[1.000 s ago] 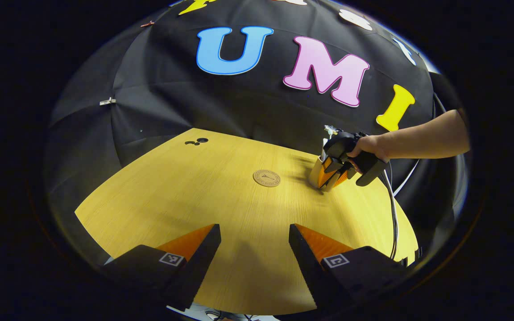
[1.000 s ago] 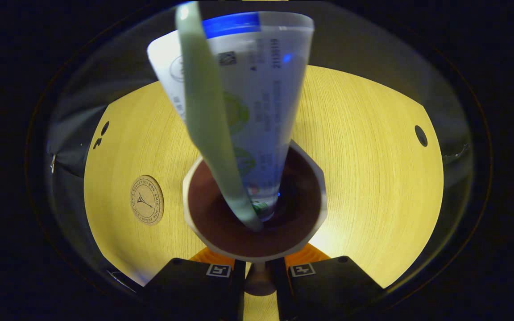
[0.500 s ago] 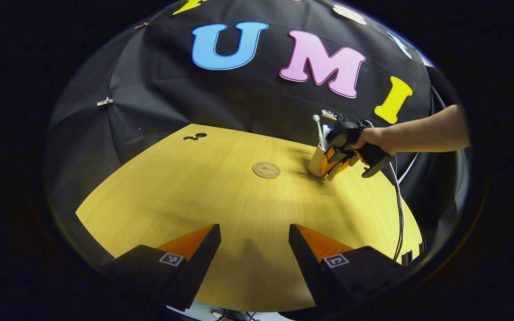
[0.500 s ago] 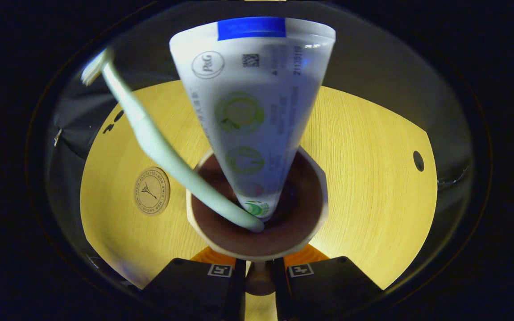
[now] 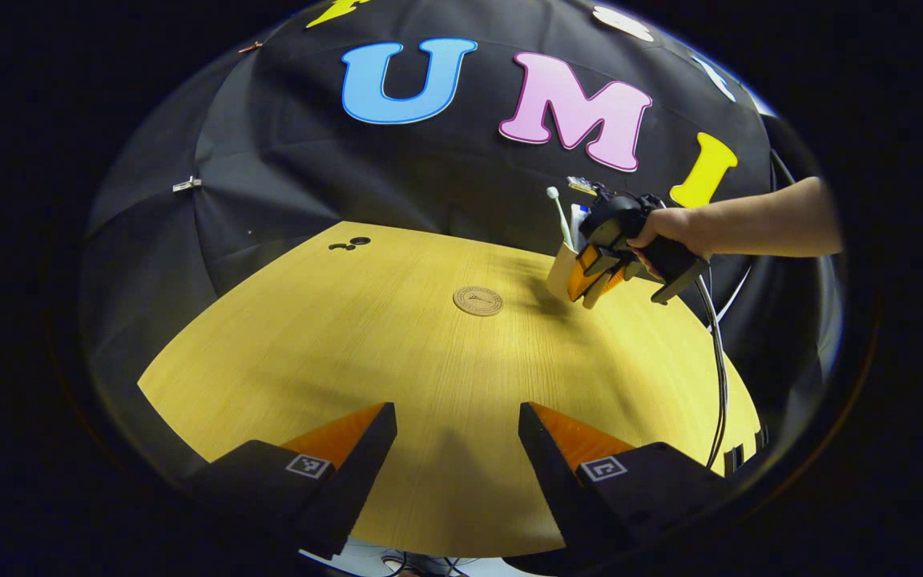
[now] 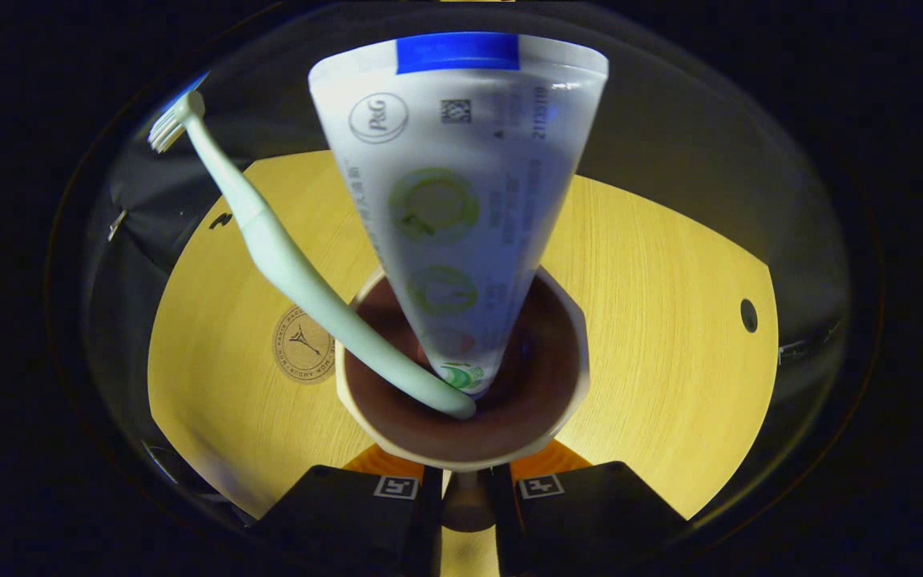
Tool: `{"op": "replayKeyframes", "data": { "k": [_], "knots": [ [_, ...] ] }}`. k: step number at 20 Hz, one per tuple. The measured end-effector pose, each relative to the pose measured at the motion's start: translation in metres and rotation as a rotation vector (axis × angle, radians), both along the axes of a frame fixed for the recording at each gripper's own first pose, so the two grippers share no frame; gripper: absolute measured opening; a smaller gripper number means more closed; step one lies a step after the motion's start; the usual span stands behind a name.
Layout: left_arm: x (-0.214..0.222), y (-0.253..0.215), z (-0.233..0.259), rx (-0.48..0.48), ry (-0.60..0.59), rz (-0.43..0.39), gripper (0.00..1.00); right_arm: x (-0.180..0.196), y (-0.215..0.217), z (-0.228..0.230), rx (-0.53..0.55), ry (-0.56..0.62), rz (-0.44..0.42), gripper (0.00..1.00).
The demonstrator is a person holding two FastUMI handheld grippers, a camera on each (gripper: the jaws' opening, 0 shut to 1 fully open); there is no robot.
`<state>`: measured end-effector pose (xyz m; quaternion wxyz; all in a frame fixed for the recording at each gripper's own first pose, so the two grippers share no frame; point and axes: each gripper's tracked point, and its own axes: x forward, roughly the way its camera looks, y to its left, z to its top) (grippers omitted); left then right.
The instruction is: Put the toothbrush and toothpaste on the desktop into the cup, then pick up the cup and place it on the coaster on the desktop.
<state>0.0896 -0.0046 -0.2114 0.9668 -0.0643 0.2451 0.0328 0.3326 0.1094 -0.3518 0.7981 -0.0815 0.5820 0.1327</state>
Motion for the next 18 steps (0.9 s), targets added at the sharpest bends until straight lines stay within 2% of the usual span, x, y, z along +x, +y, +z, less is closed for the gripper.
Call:
{"op": "replayKeyframes", "data": {
  "k": [10,13,18],
  "knots": [
    [-0.026,0.037,-0.007,-0.021,0.017,0.087,0.97,-0.022,0.121,-0.009,0.036,0.024,0.144,0.3],
    [-0.032,0.046,-0.009,-0.03,0.022,0.117,0.97,-0.031,0.14,-0.02,0.026,0.046,0.179,0.3],
    [-0.037,0.054,-0.01,-0.036,0.03,0.138,0.97,-0.032,0.147,-0.031,-0.004,0.056,0.197,0.3]
  ]
}}
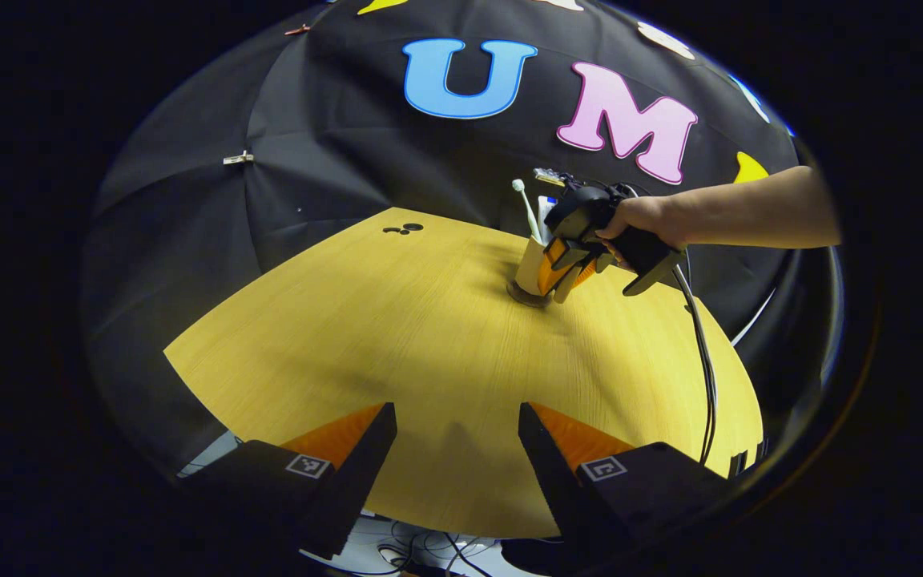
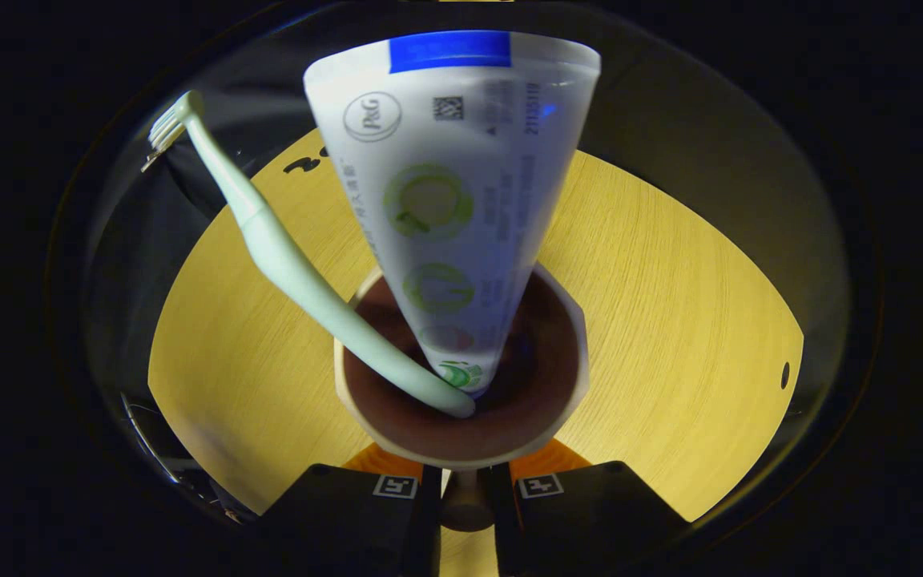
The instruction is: Put the toothbrush and toothpaste on the desktop into the cup, then pick up the cup and place it on the coaster on the desktop.
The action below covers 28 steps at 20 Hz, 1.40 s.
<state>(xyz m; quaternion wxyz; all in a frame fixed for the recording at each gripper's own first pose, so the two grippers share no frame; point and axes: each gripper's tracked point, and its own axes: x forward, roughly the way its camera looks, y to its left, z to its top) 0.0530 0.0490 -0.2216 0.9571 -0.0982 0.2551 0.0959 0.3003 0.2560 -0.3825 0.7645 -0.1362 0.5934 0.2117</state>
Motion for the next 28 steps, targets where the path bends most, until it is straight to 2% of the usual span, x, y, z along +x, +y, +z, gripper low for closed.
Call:
{"op": "replayKeyframes", "data": {
  "k": [3,4,5,6,7,9,12,13,15,17,19,21,28],
  "knots": [
    [0.0,0.003,-0.002,-0.003,0.007,0.004,0.97,-0.003,0.002,-0.008,-0.014,0.017,-0.001,0.3],
    [0.001,0.003,-0.003,-0.003,0.009,0.005,0.97,-0.003,0.0,-0.01,-0.027,0.019,0.0,0.36],
    [0.001,0.003,-0.002,-0.003,0.01,0.006,0.97,-0.005,-0.001,-0.01,-0.034,0.022,-0.001,0.36],
    [0.002,0.002,-0.002,-0.004,0.011,0.005,0.97,-0.004,0.0,-0.012,-0.028,0.016,-0.009,0.26],
    [0.002,0.003,-0.001,-0.005,0.009,0.003,0.97,-0.004,0.0,-0.008,-0.021,0.013,-0.014,0.31],
    [0.003,0.001,0.0,-0.003,0.01,-0.003,0.97,0.001,0.001,0.0,0.015,-0.008,-0.034,0.35],
    [0.004,-0.003,0.003,0.006,0.012,-0.021,0.97,0.003,0.001,0.021,0.045,-0.052,-0.031,0.8],
    [0.005,-0.005,0.007,0.013,0.011,-0.031,0.97,0.003,-0.001,0.027,0.049,-0.074,-0.021,0.91],
    [0.008,-0.01,0.015,0.031,0.003,-0.052,0.97,-0.002,-0.005,0.044,0.069,-0.114,-0.021,0.91],
    [0.013,-0.015,0.029,0.045,-0.018,-0.074,0.97,-0.009,-0.008,0.068,0.128,-0.152,-0.047,1.0],
    [0.019,-0.021,0.045,0.056,-0.043,-0.097,0.97,-0.016,-0.018,0.093,0.16,-0.195,-0.037,0.99],
    [0.026,-0.028,0.065,0.076,-0.085,-0.129,0.98,-0.019,-0.037,0.124,0.164,-0.273,-0.029,0.99],
    [0.047,-0.066,0.159,0.072,-0.258,-0.213,0.98,-0.06,-0.095,0.257,0.265,-0.598,-0.153,0.99]
  ]
}}
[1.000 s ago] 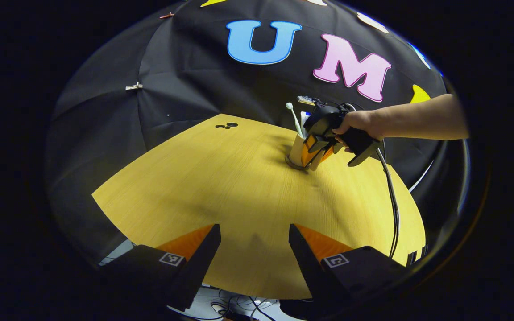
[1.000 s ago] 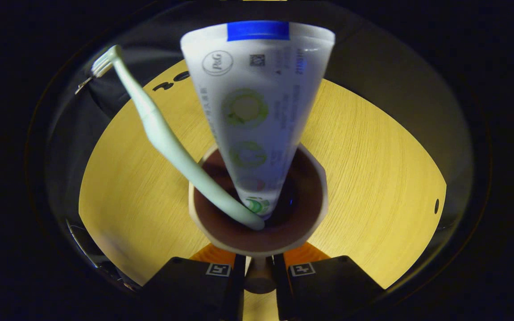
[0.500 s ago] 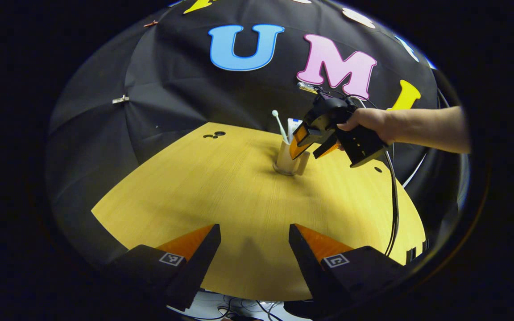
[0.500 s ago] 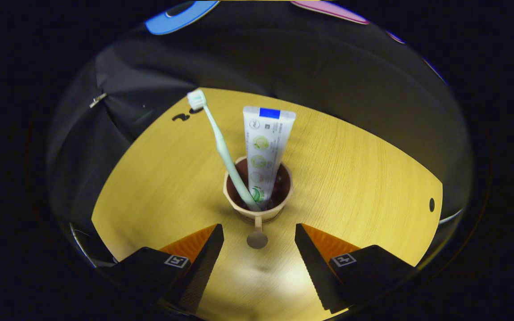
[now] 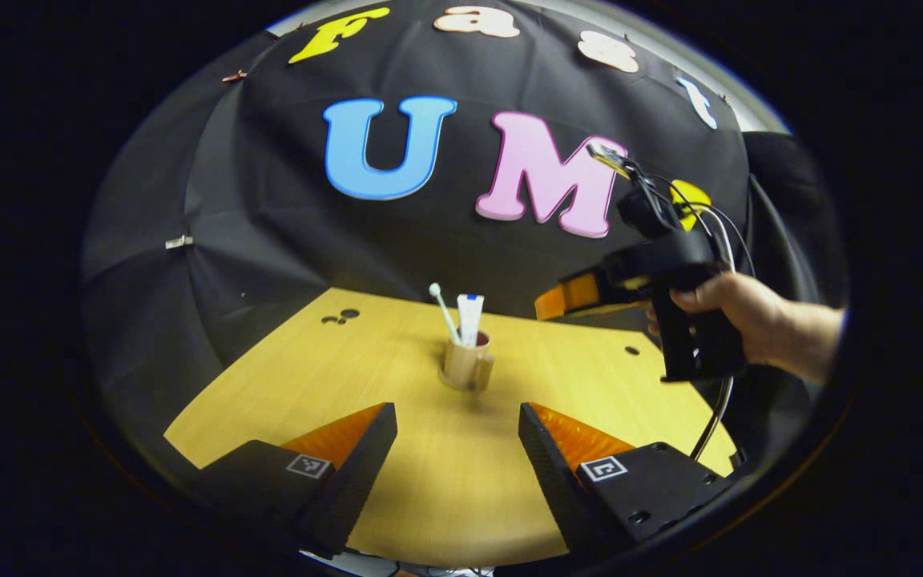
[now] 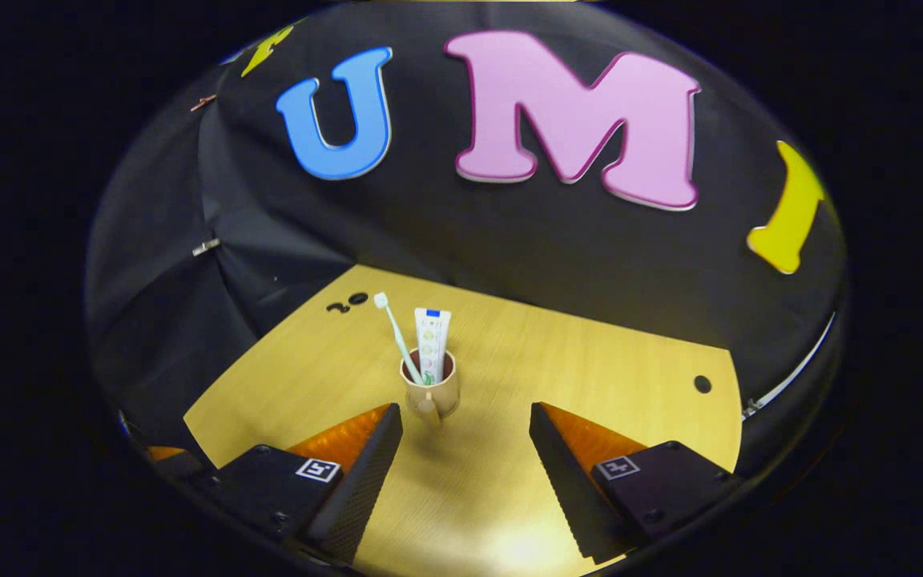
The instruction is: Put the toothbrush and toothpaste on the desktop into the cup, then pick up the cup and place it on the coaster on the desktop.
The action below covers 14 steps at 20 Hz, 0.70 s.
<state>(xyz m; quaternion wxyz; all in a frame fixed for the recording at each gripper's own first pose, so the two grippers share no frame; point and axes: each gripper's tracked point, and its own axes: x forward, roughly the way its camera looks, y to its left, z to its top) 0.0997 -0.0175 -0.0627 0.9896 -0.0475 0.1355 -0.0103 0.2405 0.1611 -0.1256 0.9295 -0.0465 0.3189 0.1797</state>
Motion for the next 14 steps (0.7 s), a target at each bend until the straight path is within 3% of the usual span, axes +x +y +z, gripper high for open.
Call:
{"op": "replayKeyframes", "data": {
  "k": [6,10,14],
  "knots": [
    [-0.006,-0.023,0.073,0.044,-0.17,-0.052,0.97,-0.076,-0.057,0.088,0.038,-0.25,-0.142,0.98],
    [-0.027,-0.028,0.087,0.057,-0.238,-0.019,0.97,-0.136,-0.106,0.119,0.118,-0.389,-0.305,0.98],
    [-0.047,-0.043,0.091,0.037,-0.276,-0.05,0.97,-0.198,-0.148,0.127,0.19,-0.477,-0.471,0.98]
  ]
}}
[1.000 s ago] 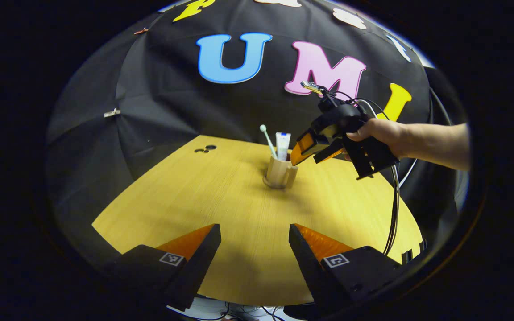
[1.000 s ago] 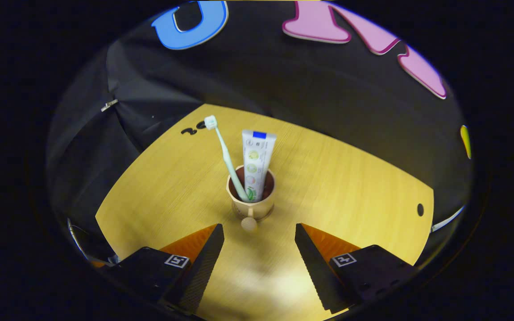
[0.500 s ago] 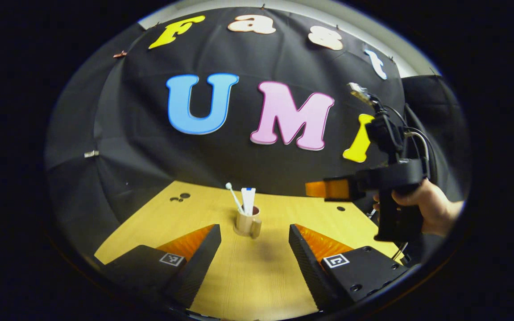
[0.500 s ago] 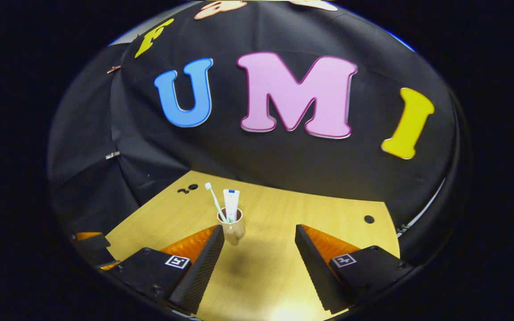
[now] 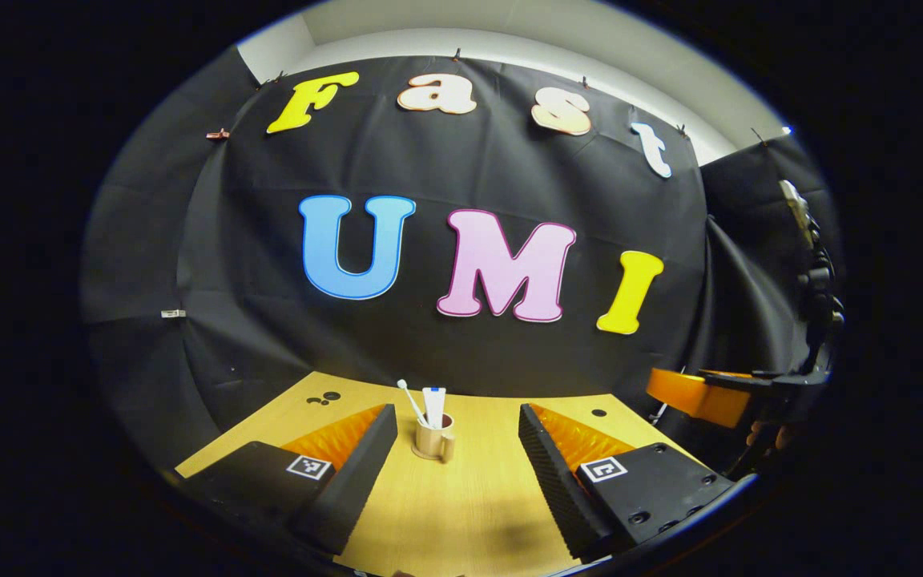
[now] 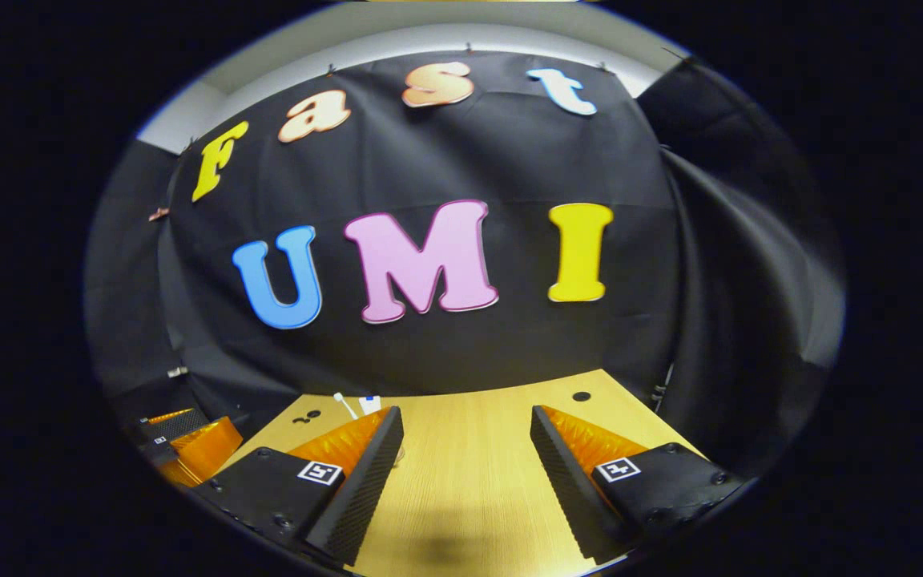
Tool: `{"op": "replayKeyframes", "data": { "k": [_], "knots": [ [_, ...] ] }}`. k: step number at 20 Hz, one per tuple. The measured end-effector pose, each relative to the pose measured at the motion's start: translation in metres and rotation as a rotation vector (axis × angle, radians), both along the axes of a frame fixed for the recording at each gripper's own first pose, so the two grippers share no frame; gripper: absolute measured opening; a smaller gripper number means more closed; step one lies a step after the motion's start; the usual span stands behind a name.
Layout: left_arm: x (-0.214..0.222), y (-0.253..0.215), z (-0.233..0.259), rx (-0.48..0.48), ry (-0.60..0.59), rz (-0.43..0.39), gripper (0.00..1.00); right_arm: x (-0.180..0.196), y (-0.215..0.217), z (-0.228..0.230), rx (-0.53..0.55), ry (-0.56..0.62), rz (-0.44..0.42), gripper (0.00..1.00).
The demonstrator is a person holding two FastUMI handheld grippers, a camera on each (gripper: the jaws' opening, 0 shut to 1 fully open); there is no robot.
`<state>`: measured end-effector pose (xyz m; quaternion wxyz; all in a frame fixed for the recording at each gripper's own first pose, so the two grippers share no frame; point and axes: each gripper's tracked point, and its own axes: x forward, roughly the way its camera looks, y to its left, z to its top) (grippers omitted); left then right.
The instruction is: Put the toothbrush and toothpaste on the desktop into the cup, then pick up the cup and place it on the coaster on the desktop.
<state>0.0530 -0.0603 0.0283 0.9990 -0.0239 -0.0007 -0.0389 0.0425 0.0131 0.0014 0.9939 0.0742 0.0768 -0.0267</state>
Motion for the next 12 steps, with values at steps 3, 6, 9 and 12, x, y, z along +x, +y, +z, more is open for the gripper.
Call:
{"op": "replayKeyframes", "data": {
  "k": [3,6,9,12],
  "knots": [
    [-0.025,-0.009,-0.006,0.006,-0.018,-0.002,0.97,-0.023,-0.009,-0.012,-0.045,0.011,-0.012,0.97],
    [-0.039,-0.028,-0.012,-0.023,-0.015,-0.055,0.97,-0.031,0.001,-0.021,-0.063,0.045,0.023,0.98],
    [-0.045,-0.031,-0.012,0.006,-0.02,-0.064,0.97,-0.043,0.017,-0.031,-0.072,0.065,0.08,0.97],
    [-0.05,-0.029,-0.015,-0.01,-0.013,-0.062,0.97,-0.044,0.023,-0.032,-0.094,0.075,0.113,0.98]
  ]
}}
